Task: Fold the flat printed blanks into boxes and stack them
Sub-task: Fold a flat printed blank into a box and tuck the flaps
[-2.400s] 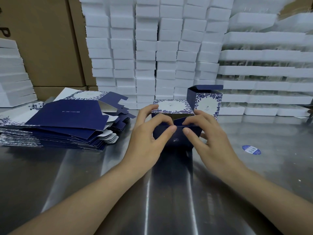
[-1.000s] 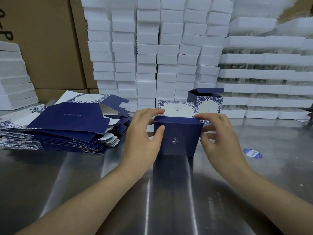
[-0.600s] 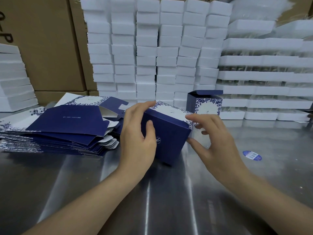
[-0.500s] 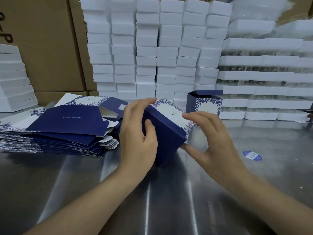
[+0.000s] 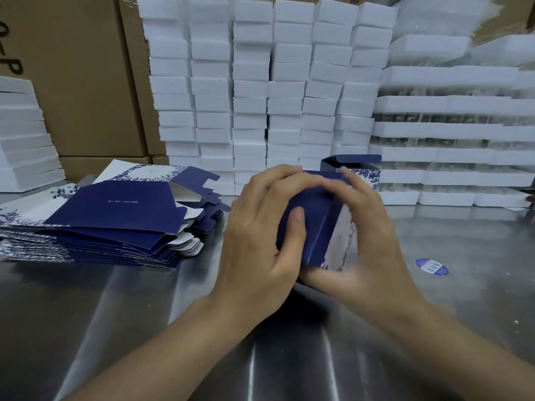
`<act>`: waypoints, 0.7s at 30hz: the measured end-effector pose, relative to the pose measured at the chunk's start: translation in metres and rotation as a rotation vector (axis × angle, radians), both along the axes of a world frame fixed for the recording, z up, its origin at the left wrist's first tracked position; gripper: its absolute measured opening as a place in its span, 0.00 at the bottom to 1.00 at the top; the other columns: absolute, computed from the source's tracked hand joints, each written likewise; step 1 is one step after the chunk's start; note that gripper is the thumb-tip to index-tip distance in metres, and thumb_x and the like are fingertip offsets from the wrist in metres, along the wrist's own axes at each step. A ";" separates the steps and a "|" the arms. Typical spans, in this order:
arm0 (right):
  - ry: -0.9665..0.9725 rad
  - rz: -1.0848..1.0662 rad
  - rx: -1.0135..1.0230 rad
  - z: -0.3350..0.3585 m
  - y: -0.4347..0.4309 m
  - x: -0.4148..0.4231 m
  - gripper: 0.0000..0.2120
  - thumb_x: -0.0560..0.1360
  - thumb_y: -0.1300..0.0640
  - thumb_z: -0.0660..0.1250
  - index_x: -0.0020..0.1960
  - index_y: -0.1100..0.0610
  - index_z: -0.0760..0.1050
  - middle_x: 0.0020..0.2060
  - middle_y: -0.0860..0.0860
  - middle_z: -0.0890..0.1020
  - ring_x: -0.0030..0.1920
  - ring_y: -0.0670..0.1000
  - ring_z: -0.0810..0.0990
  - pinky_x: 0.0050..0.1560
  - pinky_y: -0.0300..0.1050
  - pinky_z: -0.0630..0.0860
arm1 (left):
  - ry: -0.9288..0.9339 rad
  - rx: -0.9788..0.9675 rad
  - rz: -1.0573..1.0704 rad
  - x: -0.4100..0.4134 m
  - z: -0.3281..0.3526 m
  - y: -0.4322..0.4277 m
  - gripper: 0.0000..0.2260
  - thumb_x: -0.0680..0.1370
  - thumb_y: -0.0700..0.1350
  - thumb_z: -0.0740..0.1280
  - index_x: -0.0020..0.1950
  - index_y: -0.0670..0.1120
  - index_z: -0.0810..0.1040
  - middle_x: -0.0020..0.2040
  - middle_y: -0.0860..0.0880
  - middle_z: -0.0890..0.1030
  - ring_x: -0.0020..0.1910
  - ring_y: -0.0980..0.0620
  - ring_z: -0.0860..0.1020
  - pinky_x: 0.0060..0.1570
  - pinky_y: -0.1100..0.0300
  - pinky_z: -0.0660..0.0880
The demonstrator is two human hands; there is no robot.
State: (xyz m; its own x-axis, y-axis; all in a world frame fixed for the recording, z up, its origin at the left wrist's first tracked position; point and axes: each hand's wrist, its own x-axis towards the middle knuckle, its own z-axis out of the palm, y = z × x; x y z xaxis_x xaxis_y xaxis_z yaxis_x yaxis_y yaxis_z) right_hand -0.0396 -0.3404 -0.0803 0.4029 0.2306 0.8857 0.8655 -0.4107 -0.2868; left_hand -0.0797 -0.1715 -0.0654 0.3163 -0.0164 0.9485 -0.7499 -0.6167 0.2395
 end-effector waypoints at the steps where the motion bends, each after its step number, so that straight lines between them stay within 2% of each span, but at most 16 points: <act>1: 0.089 -0.012 0.082 0.000 -0.001 0.002 0.42 0.62 0.40 0.80 0.73 0.40 0.69 0.74 0.45 0.71 0.79 0.49 0.66 0.74 0.63 0.68 | 0.022 0.003 0.017 0.002 -0.002 0.001 0.16 0.83 0.37 0.64 0.68 0.52 0.78 0.68 0.53 0.76 0.71 0.50 0.74 0.68 0.48 0.72; 4: 0.321 -0.061 0.195 -0.005 -0.007 0.013 0.37 0.62 0.33 0.77 0.68 0.37 0.69 0.67 0.38 0.73 0.71 0.42 0.73 0.72 0.56 0.72 | 0.112 0.072 0.100 0.009 -0.013 0.006 0.12 0.84 0.41 0.63 0.65 0.51 0.81 0.67 0.55 0.76 0.69 0.54 0.75 0.67 0.49 0.72; 6: 0.445 -0.051 0.209 -0.008 -0.014 0.021 0.39 0.62 0.31 0.77 0.69 0.35 0.68 0.68 0.39 0.75 0.69 0.42 0.73 0.72 0.55 0.73 | 0.212 0.113 0.125 0.014 -0.021 0.010 0.13 0.84 0.43 0.63 0.67 0.52 0.80 0.69 0.58 0.74 0.70 0.56 0.74 0.68 0.53 0.71; 8: 0.526 -0.006 0.149 -0.011 -0.020 0.029 0.42 0.62 0.31 0.79 0.72 0.31 0.65 0.70 0.39 0.75 0.70 0.42 0.74 0.72 0.56 0.73 | 0.315 0.106 0.120 0.019 -0.027 0.016 0.15 0.84 0.45 0.63 0.69 0.56 0.78 0.71 0.62 0.71 0.72 0.58 0.71 0.70 0.64 0.68; 10: 0.594 0.073 0.047 -0.012 -0.027 0.033 0.47 0.63 0.35 0.82 0.75 0.27 0.60 0.71 0.32 0.72 0.71 0.39 0.73 0.73 0.56 0.73 | 0.370 0.075 0.104 0.024 -0.031 0.020 0.17 0.82 0.45 0.63 0.70 0.59 0.76 0.73 0.65 0.69 0.75 0.60 0.69 0.67 0.73 0.64; 11: 0.616 0.094 0.005 -0.013 -0.030 0.035 0.50 0.63 0.36 0.83 0.76 0.25 0.57 0.71 0.27 0.70 0.72 0.36 0.71 0.74 0.54 0.73 | 0.388 0.063 0.095 0.026 -0.032 0.022 0.18 0.82 0.45 0.63 0.70 0.61 0.75 0.75 0.67 0.68 0.75 0.62 0.68 0.67 0.73 0.65; 13: 0.622 0.086 -0.029 -0.016 -0.032 0.035 0.54 0.62 0.39 0.84 0.77 0.24 0.53 0.72 0.25 0.67 0.73 0.37 0.70 0.75 0.54 0.72 | 0.422 0.054 0.069 0.029 -0.035 0.023 0.21 0.81 0.44 0.63 0.71 0.62 0.74 0.77 0.68 0.66 0.74 0.65 0.68 0.66 0.64 0.71; 16: 0.590 0.037 0.016 -0.021 -0.027 0.032 0.58 0.61 0.40 0.86 0.78 0.25 0.52 0.76 0.32 0.68 0.76 0.42 0.70 0.75 0.56 0.72 | 0.482 0.040 0.030 0.028 -0.037 0.023 0.23 0.80 0.42 0.63 0.72 0.64 0.73 0.79 0.69 0.63 0.65 0.66 0.75 0.60 0.53 0.81; 21: 0.530 -0.084 0.151 -0.017 -0.020 0.038 0.56 0.60 0.40 0.84 0.78 0.27 0.54 0.74 0.40 0.71 0.73 0.48 0.74 0.71 0.60 0.75 | 0.564 0.089 0.027 0.026 -0.039 0.017 0.24 0.81 0.46 0.63 0.72 0.69 0.69 0.79 0.70 0.60 0.61 0.61 0.79 0.60 0.53 0.80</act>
State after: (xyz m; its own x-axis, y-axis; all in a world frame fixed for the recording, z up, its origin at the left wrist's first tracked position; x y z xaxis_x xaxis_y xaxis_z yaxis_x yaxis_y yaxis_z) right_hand -0.0016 -0.3607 -0.0975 0.8139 0.0643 0.5774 0.5525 -0.3926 -0.7352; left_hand -0.0540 -0.1549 -0.1041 0.7749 -0.0737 0.6278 -0.5048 -0.6698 0.5445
